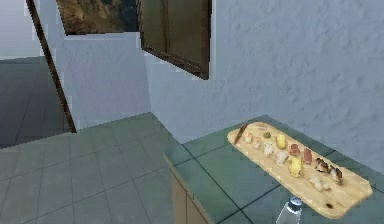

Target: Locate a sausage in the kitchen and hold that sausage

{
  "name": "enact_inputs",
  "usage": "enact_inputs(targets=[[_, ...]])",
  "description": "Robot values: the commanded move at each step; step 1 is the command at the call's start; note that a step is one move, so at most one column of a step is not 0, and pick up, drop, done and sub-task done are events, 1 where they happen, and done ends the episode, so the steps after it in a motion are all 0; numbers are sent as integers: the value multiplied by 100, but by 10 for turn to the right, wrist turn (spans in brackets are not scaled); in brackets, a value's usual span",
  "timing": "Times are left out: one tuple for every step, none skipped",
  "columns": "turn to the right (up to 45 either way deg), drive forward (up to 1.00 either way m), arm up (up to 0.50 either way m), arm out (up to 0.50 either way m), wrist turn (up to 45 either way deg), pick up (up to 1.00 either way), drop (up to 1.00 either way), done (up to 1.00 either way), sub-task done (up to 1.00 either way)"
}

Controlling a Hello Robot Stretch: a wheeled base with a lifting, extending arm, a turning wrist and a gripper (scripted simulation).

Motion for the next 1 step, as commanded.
enact_inputs(targets=[[0, 0, 38, 0, 0, 0, 0, 0, 0]])
